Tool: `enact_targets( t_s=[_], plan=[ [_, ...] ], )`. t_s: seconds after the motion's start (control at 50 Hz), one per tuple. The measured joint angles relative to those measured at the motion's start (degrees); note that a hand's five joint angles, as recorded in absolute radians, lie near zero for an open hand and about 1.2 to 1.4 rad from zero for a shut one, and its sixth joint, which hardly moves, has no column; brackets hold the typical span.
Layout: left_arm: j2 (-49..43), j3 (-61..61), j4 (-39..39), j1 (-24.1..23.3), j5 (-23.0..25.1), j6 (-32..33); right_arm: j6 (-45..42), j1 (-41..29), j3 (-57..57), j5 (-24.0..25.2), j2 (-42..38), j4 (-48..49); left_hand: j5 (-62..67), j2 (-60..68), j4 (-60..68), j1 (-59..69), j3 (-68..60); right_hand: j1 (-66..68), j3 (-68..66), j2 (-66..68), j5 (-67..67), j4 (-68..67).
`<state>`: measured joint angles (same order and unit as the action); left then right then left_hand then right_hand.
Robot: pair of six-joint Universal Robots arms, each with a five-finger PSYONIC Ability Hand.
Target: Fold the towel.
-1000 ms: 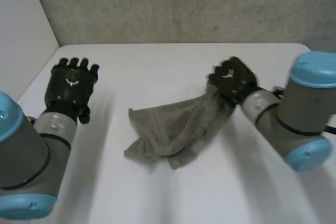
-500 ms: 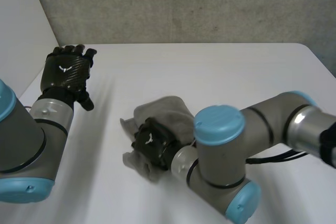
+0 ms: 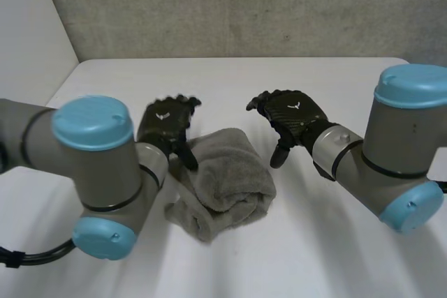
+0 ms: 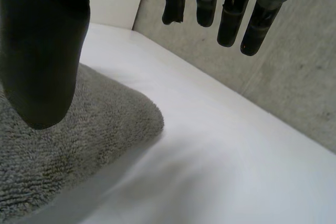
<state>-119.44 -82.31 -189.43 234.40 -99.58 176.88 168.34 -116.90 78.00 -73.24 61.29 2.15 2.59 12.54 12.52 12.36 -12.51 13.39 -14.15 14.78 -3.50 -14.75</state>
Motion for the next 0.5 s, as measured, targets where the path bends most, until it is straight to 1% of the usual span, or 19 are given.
enact_targets(
  t_s=[0.08, 0.14, 0.26, 0.38, 0.5],
  plan=[
    [-3.31, 1.58, 2.97, -0.4, 0.0, -2.97, 0.81, -0.16, -5.34, 1.17, -4.71, -4.32, 0.0, 0.0, 0.0, 0.0, 0.0, -0.14, 0.0, 0.0, 0.0, 0.0],
    [-5.07, 1.76, 5.43, -0.53, 0.0, -5.01, 1.44, -0.49, -11.05, 2.17, -9.69, -9.42, 0.02, 0.06, 0.05, 0.0, -0.12, -0.15, 0.0, 0.0, 0.0, 0.0],
    [-5.54, -0.31, 7.5, -0.74, 0.06, -6.18, 1.85, -1.02, -18.54, 3.03, -16.43, -16.11, 0.02, 0.05, 0.05, 0.0, -0.12, -0.16, 0.0, 0.0, 0.02, 0.0],
    [-5.19, -2.62, 7.67, -1.16, 0.23, -5.72, 1.23, -1.61, -20.82, 3.12, -19.67, -18.47, 0.02, 0.06, 0.04, 0.0, -0.12, -0.62, 0.0, 0.0, 0.02, 0.0],
    [-5.24, -3.02, 7.48, -1.39, 0.24, -5.46, -1.6, -1.67, -19.09, 2.99, -18.87, -18.43, 0.02, 0.06, 0.05, 0.0, -0.12, -1.53, 0.0, 0.0, 0.02, 0.0]
  ],
)
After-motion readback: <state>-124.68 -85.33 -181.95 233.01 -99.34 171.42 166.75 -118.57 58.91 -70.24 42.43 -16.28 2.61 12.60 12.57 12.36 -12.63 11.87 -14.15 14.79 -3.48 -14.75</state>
